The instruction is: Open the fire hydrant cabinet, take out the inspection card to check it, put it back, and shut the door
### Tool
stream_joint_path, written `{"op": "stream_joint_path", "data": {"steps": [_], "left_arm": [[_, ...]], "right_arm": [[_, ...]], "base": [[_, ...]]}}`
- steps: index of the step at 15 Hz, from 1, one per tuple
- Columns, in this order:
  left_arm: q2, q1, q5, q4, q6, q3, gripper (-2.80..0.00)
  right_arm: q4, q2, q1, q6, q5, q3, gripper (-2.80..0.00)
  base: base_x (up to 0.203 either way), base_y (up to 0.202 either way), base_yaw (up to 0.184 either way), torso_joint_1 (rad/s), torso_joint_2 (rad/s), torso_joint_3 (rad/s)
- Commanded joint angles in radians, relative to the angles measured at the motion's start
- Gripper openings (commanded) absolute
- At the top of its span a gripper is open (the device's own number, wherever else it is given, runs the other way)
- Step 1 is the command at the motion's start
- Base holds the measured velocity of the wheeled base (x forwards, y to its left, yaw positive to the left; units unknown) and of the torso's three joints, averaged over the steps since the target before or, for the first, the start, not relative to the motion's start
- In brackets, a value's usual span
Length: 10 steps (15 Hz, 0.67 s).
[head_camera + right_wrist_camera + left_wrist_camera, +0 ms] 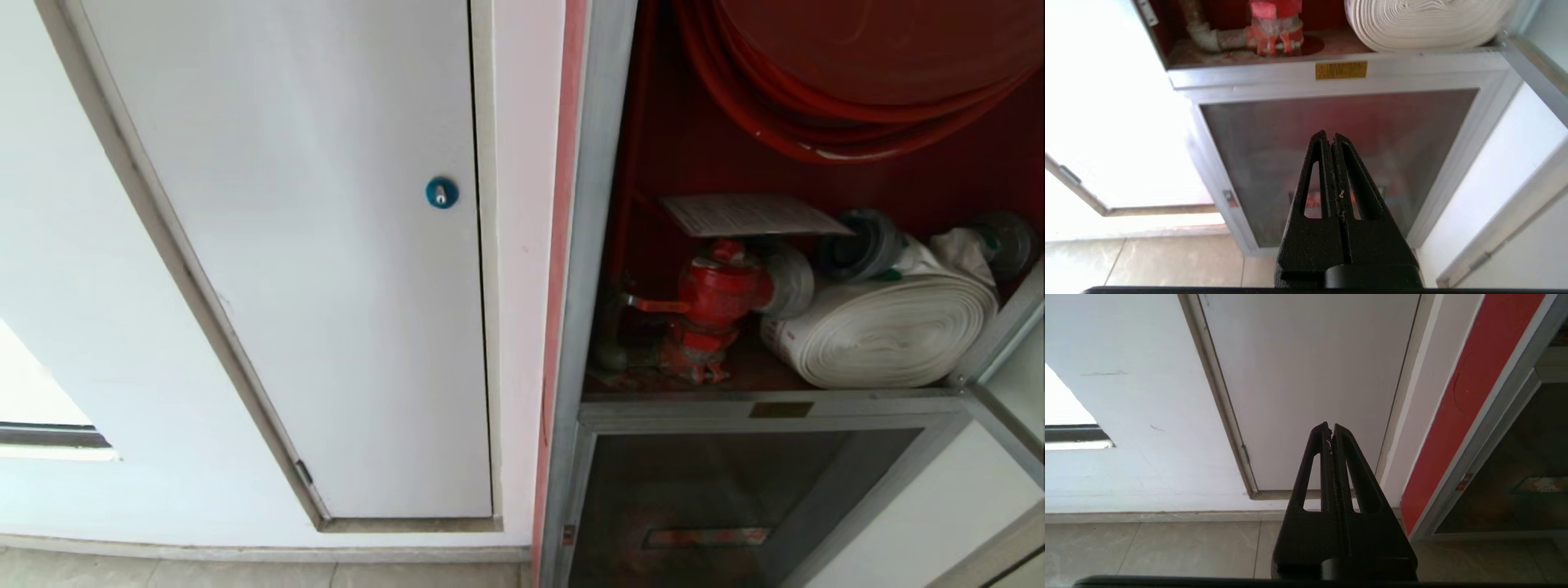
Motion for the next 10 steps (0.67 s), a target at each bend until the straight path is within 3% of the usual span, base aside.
{"op": "stream_joint_path", "data": {"steps": [1, 10], "left_arm": [[0.001, 0.000, 0.000, 0.000, 0.000, 0.000, -2.80], [0.001, 0.000, 0.000, 0.000, 0.002, 0.000, -2.80]], "right_arm": [[0.000, 0.001, 0.000, 0.000, 0.000, 0.000, -2.80], [0.000, 0.001, 0.000, 0.001, 0.000, 0.000, -2.80]], "base": [[-0.198, 0.000, 0.003, -0.002, 0.00, 0.002], [-0.197, 0.000, 0.002, 0.003, 0.00, 0.004]]}}
